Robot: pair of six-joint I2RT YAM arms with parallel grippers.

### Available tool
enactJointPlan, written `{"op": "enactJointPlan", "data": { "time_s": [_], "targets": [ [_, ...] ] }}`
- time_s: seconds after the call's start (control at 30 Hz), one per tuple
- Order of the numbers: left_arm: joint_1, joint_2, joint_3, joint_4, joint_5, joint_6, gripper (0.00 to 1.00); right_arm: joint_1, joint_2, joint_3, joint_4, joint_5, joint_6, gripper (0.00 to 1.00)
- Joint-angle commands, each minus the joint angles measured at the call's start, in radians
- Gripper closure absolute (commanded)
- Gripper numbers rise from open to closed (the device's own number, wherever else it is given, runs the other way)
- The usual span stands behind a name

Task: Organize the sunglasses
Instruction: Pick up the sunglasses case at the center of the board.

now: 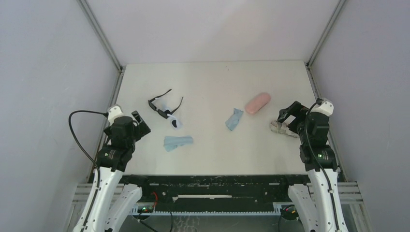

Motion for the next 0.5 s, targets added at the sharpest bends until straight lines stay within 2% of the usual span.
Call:
{"op": "enactJointPlan", "data": {
  "time_s": [0.0,0.3,0.47],
  "targets": [
    [0.025,0.030,0.072,0.019,0.066,0.043,0.00,-0.021,0.044,0.054,0.011,0.011,0.004,0.00],
    [0.035,0.093,0.089,0.036,0.216,0.092,0.00,-0.037,0.228,0.091,-0.075,0.077,0.008,0.00],
    [0.037,0.113,0.092,0.040,0.281,0.112,0.00,-0.037,0.379,0.105,-0.047,0.035,-0.029,0.00]
  ]
}}
